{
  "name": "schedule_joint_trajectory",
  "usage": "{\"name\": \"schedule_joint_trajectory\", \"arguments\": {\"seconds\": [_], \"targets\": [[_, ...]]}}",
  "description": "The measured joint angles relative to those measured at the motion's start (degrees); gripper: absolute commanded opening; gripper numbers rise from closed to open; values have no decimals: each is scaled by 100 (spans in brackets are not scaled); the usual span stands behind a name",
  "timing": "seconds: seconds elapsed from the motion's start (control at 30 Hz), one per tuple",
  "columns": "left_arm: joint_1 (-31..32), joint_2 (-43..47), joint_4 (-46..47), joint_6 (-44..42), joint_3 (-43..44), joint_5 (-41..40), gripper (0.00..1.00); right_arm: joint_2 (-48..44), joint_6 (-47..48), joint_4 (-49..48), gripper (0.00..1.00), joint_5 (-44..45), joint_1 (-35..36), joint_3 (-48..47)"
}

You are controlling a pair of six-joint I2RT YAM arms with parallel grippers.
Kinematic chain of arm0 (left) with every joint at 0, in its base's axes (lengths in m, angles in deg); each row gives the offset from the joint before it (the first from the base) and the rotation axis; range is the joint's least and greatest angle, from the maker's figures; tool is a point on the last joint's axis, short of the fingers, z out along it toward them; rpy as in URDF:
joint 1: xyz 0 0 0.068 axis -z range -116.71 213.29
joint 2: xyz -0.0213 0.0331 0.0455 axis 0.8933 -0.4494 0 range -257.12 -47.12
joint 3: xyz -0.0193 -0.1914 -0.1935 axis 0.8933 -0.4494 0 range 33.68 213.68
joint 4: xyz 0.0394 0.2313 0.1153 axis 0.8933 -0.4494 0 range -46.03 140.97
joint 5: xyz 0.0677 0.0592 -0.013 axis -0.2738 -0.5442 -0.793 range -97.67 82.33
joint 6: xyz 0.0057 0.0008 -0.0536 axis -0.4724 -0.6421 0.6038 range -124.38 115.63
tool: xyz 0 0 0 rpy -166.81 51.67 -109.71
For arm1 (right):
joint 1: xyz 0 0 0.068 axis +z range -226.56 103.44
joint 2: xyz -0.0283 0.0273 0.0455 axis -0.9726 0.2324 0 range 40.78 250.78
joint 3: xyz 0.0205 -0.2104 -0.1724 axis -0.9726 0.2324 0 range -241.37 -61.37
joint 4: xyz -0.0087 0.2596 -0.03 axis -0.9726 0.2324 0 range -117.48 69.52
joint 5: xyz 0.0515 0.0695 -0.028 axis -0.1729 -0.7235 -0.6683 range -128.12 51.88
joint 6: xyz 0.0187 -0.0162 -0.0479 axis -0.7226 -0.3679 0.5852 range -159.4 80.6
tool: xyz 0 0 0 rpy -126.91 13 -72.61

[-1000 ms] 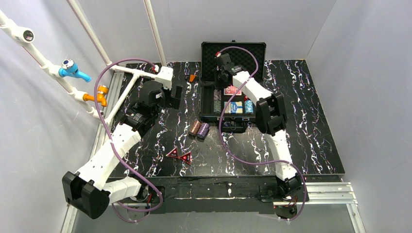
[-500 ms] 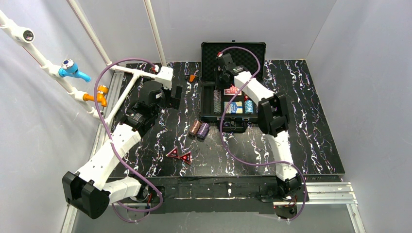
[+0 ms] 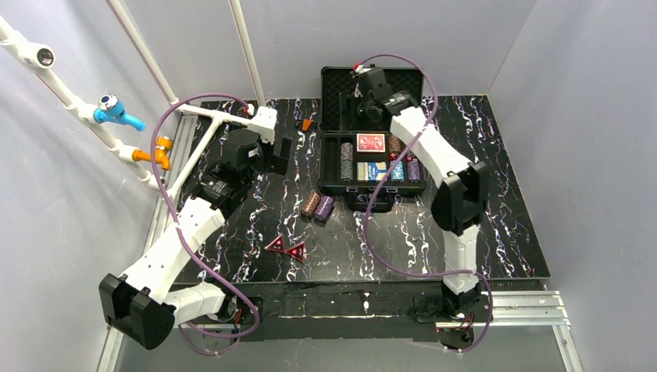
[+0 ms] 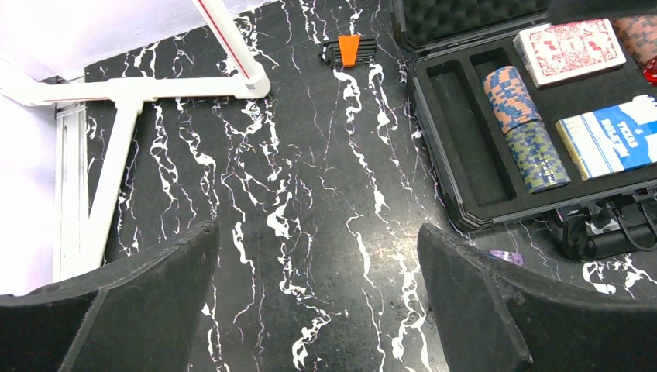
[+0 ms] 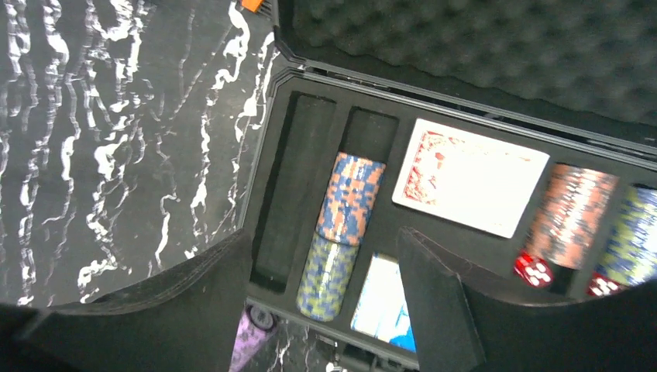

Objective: Pack up texas hold em set

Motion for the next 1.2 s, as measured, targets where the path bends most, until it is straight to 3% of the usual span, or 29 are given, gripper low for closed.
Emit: {"name": "schedule_joint_trajectory", "arguments": {"seconds": [0.13, 0.33, 0.67, 1.2], "targets": [[0, -2, -42, 2, 0, 81, 99, -994, 24, -184, 82, 70, -4, 645], [0, -79, -133, 2, 2, 251, 99, -2813, -11, -664, 85, 271, -7, 2496], [0, -297, -374, -219, 7, 811, 99, -4898, -424, -1172, 86, 544, -9, 5174], [0, -1467, -1189, 57, 719, 929, 99, -6507, -645, -1187, 89, 761, -9, 6522]]}}
